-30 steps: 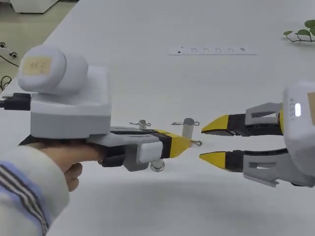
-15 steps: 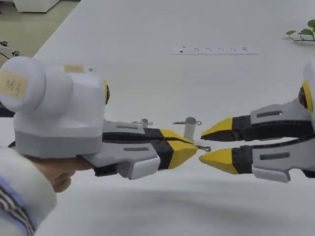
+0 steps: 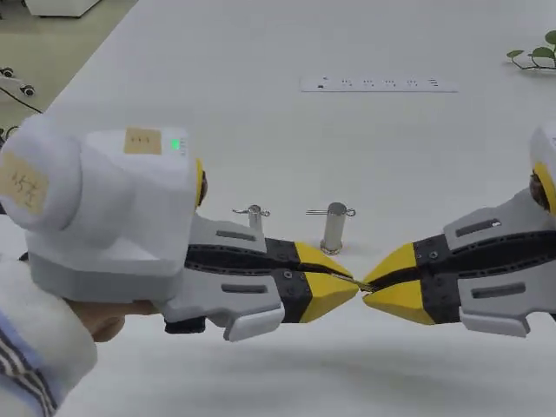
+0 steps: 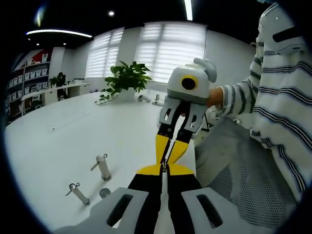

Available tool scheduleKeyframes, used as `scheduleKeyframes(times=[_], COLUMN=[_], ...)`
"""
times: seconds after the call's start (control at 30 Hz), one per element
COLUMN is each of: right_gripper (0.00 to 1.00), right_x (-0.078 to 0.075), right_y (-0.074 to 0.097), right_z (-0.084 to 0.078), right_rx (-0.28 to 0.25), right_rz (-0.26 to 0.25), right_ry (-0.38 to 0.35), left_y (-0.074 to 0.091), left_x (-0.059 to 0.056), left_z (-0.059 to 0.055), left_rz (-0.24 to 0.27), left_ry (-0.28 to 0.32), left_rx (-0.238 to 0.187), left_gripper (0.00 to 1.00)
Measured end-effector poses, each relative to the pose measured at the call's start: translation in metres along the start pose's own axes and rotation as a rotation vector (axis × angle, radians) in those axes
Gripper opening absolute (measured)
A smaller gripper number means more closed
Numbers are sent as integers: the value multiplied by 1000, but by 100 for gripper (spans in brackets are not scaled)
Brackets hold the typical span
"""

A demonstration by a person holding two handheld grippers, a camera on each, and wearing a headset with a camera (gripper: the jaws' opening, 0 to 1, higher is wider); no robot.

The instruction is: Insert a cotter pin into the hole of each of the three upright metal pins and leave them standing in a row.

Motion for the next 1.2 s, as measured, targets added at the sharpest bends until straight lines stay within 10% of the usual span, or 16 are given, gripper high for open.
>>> scheduleKeyframes(times=[0.3, 0.8, 1.2], right_gripper=[4, 3, 3], right_x=[7, 4, -31], right_y=[1, -1, 9], right_z=[2, 7, -2], right_rx=[27, -7, 34], right_rz=[75, 73, -99], right_ry=[38, 10, -41], left_y=[0, 2, 18], left_x=[-3, 5, 35], left_z=[-12, -17, -21], left_rz=[-53, 7, 267], left_ry=[-44, -22, -41], left_rx=[39, 16, -24], left_gripper=[0, 2, 21])
Point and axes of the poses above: the centre of the closed fingertips' face, and the gripper's own axes: y roughly backward along the fingers, x roughly to its left, z roughly out of its top, the point moved 7 cm from there along y, roughly backward along the fingers, and after that the axes turned 6 degrees about z, right-handed, at the moved point
